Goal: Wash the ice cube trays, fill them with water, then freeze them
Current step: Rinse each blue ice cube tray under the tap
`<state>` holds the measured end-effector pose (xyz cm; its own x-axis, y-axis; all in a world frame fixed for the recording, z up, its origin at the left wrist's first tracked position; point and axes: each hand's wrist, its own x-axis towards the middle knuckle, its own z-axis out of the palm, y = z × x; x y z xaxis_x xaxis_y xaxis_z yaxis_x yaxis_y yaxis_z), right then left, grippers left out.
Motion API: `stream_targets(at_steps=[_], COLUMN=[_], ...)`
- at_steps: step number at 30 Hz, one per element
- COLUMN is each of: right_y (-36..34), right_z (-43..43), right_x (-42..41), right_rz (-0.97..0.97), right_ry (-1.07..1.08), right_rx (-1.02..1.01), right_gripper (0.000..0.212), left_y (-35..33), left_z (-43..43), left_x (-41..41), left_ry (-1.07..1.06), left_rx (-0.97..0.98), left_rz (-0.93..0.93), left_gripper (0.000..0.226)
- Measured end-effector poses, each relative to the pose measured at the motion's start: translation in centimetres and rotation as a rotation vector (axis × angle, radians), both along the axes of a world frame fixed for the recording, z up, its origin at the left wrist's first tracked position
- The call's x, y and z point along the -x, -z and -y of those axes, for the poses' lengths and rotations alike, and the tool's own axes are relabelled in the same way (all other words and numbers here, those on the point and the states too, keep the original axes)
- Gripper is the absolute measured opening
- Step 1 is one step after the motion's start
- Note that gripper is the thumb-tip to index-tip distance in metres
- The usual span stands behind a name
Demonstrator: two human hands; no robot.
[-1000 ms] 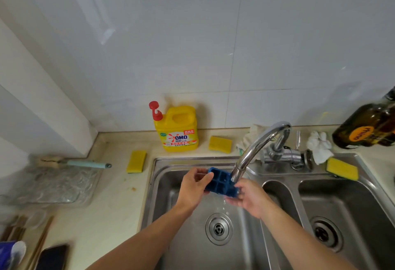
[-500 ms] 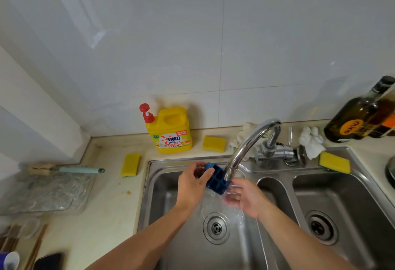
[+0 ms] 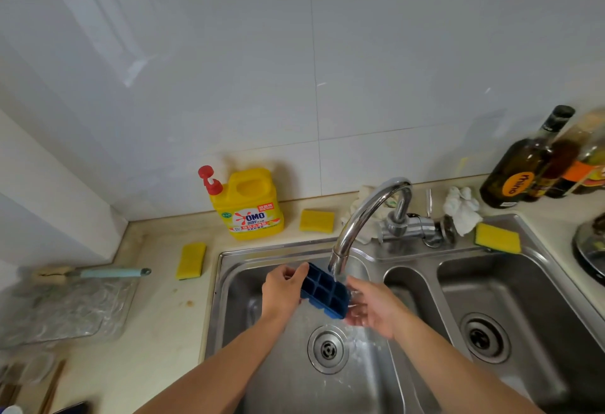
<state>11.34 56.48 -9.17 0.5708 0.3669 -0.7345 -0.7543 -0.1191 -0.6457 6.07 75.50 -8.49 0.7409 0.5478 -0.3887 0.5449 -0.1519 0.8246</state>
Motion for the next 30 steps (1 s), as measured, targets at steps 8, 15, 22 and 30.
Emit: stream_targets(at_steps=[8,15,22,30], right_y=[-1.5,-2.0,-1.9,-2.9], right_z=[1.6,2.5,2.6,2.1], right_x=[-0.3,0.1,0.6,0.1], right_rz=[0.188,0.284,0.219,0.387], right_ry=[0.143,0.199,0.143,0.149], right_rx=[0.102,0.182,0.18,0.22], right_gripper=[0.018,0.013,0.015,0.01], left_y=[2.0,2.8,2.7,2.4], left_z=[1.6,3.4,3.8,4.0], left_x=[0.0,-0.4,-0.3,-0.3], left_ry=[-0.044,-0.05,-0.027,0.002], left_rx=[0.416,0.506,0.523,0.62], left_rz=[-0.036,0.001,0.1,0.095], left_gripper=[0.027,0.025,0.025,0.027])
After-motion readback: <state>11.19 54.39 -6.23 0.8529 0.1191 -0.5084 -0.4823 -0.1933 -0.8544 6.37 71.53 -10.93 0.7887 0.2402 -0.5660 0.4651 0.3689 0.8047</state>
